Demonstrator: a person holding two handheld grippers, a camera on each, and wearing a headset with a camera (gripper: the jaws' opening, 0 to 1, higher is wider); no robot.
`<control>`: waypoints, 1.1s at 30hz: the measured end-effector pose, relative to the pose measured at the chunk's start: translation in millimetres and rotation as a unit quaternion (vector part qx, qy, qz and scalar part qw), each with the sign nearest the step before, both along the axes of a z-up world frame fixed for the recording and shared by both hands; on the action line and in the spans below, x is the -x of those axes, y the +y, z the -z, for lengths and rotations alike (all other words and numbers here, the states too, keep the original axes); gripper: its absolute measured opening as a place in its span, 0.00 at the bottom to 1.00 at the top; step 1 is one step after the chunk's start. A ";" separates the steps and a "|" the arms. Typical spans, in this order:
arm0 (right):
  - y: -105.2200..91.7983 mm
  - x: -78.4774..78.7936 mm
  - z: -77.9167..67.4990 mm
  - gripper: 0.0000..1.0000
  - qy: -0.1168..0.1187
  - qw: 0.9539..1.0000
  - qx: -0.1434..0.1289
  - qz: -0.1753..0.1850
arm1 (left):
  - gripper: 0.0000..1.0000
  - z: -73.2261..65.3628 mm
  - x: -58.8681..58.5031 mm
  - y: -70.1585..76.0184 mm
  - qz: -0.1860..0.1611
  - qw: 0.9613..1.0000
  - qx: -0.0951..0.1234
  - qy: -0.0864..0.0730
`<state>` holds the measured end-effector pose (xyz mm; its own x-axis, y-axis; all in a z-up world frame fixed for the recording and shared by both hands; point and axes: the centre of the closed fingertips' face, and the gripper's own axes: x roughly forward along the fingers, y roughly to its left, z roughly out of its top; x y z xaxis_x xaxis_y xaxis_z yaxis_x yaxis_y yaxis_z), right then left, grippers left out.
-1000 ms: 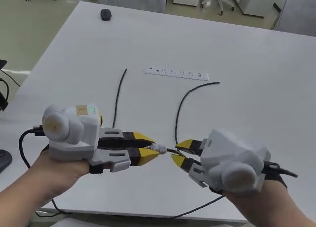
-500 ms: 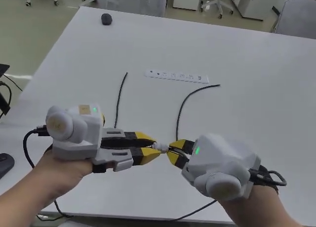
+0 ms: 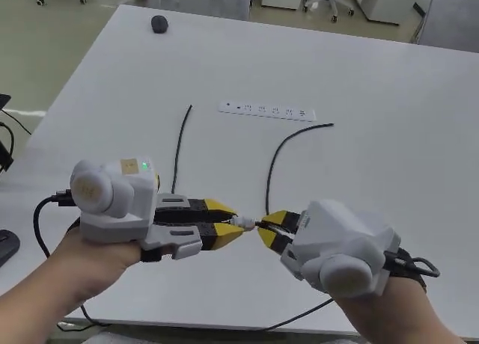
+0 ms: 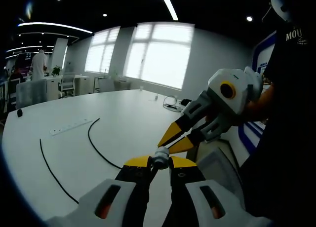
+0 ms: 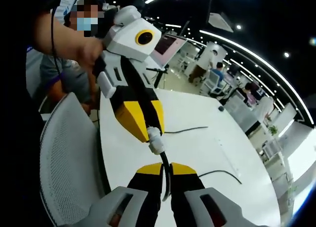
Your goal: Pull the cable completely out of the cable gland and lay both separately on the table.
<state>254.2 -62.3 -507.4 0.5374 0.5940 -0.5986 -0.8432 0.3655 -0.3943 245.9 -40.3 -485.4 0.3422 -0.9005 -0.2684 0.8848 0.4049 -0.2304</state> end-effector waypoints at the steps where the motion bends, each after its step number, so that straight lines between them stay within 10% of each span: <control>1: -2.4 -0.9 1.5 0.00 0.001 1.000 0.003 0.005 | 0.15 0.4 -1.2 -0.7 0.001 1.000 -0.002 -0.001; 14: -40.6 -17.5 23.2 0.00 0.051 0.996 -0.013 0.078 | 0.15 4.6 -1.2 -2.0 0.003 1.000 -0.006 0.002; 26: -66.5 -25.6 50.7 0.00 0.104 0.981 -0.024 0.162 | 0.15 6.4 2.4 -1.0 0.005 1.000 -0.005 0.005; 33: -65.4 -22.1 47.0 0.00 0.097 0.984 -0.021 0.148 | 0.15 7.4 0.2 0.1 0.001 1.000 -0.005 0.008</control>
